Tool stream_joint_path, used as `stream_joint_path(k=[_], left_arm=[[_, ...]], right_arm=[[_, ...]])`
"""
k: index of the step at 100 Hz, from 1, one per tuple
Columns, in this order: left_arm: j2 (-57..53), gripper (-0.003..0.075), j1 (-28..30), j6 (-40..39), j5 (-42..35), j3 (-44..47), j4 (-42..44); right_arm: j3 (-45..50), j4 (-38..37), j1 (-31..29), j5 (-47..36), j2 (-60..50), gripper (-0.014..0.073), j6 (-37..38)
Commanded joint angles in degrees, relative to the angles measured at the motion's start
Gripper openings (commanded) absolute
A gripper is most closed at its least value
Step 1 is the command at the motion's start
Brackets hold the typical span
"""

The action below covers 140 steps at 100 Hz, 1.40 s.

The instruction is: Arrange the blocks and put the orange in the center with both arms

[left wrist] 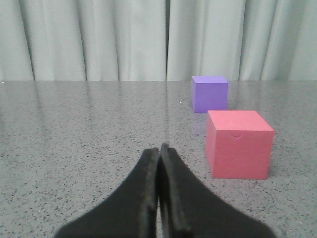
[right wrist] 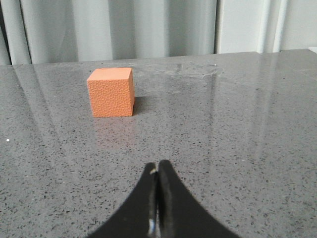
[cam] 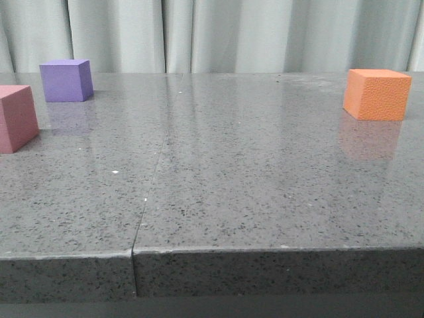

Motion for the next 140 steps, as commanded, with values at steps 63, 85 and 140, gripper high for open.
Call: stream_joint_path(k=[63, 85, 140], left_arm=[[-1.6, -0.002, 0.0, -0.1, -4.7, 2.3, -0.5], [-1.6, -0.002, 0.0, -0.1, -4.7, 2.3, -0.5], [-1.6, -0.002, 0.0, -0.1, -4.7, 2.3, -0.5]], right_arm=[[-0.9, -0.6, -0.3, -4.8, -1.4, -0.0069, -0.1], [-1.6, -0.1, -0.3, -9.1, -1.4, -0.0069, -0.1], [-30.0, 1.8, -0.1, 18.2, 20.2, -0.0069, -1.9]])
